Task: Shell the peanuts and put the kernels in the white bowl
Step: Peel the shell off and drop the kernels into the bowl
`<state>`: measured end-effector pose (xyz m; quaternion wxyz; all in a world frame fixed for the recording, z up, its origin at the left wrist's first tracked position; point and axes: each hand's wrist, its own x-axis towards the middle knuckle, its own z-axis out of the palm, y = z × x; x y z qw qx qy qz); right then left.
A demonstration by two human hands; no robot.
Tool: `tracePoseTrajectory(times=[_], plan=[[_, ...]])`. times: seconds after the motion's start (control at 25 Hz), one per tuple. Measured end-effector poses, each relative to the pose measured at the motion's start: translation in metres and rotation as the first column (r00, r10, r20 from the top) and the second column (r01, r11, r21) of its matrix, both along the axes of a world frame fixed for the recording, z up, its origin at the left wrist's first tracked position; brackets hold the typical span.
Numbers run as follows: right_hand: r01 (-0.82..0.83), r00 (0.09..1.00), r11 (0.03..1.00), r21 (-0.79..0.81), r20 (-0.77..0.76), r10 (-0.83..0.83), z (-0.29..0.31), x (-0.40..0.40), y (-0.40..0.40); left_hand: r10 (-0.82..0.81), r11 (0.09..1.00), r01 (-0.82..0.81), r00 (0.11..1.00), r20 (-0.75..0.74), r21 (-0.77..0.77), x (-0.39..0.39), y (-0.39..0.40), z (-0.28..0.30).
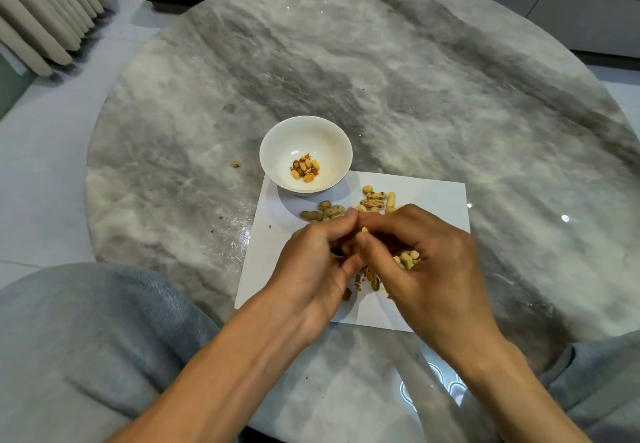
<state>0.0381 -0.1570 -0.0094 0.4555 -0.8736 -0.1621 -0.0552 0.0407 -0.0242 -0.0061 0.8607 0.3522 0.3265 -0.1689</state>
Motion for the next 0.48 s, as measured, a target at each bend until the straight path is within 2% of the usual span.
tracePoseTrajectory(times=[0.04,0.12,0.24,0.36,0.48], plan=[[-0.02,0.998,0.997,-0.07,0.058,0.024,-0.0032,-0.0002,-0.0002,0.012,1.0,-0.013,1.0,-0.013,-0.019,-0.0003,-0.0003,-0.0001],[-0.027,0.998,0.997,-0.066,0.059,0.03,-0.0059,0.0006,-0.0021,0.021,0.999,-0.022,1.0,-0.016,-0.044,0.0002,0.0005,0.0001],[0.05,0.994,0.995,0.089,-0.097,-0.041,-0.0045,0.0031,-0.0047,0.01,0.999,-0.01,1.0,-0.002,-0.043,0.001,0.0032,0.0023],[0.186,0.95,0.952,0.242,-0.29,-0.112,-0.0025,0.0068,-0.0059,-0.019,0.999,0.018,1.0,-0.025,-0.039,0.0005,0.0037,0.0039],[0.185,0.933,0.967,0.175,-0.339,-0.117,-0.0047,0.0066,-0.0068,-0.004,1.0,0.003,0.999,-0.053,-0.021,0.0007,0.004,0.0017]])
